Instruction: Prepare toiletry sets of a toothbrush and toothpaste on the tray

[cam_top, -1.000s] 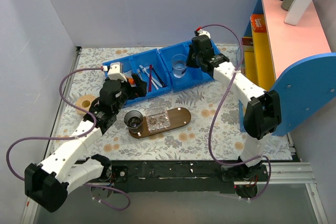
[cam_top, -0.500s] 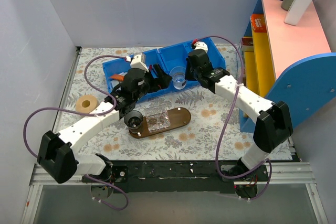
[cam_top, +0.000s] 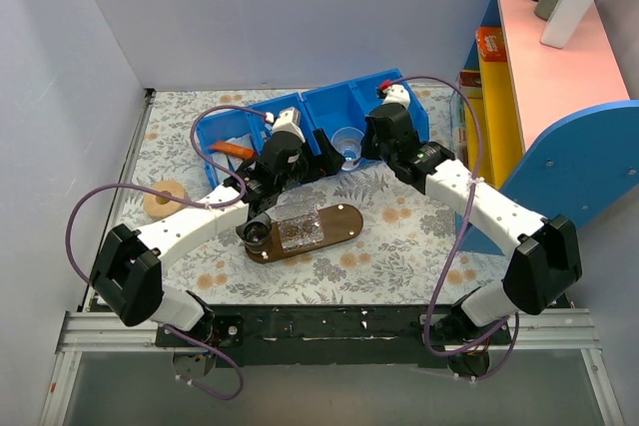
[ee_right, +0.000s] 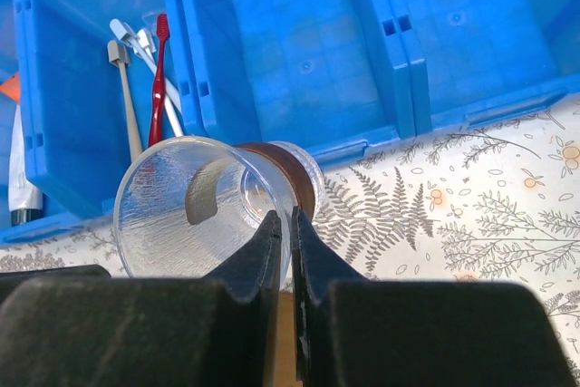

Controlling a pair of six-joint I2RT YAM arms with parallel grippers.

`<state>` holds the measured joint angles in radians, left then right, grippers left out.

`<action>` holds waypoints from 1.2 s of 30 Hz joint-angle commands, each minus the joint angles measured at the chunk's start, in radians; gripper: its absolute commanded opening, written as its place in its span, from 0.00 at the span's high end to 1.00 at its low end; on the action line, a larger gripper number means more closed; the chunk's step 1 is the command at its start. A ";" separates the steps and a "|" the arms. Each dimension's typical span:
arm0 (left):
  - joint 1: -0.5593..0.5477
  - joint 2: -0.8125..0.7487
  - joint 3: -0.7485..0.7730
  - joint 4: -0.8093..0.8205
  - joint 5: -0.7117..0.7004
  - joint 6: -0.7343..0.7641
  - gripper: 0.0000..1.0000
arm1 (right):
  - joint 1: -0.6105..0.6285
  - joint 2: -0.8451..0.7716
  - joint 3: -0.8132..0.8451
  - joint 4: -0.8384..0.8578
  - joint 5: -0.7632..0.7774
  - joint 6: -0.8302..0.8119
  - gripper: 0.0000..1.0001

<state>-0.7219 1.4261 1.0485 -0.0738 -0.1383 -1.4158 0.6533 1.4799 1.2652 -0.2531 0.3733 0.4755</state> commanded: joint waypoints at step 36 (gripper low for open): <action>-0.054 0.160 0.153 -0.012 -0.007 0.093 1.00 | 0.068 -0.179 -0.092 0.015 -0.037 -0.066 0.61</action>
<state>-0.7631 1.6047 1.1458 -0.1120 -0.1753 -1.3888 0.7261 1.3529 1.1358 -0.2584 0.3889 0.4450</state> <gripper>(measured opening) 0.055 0.357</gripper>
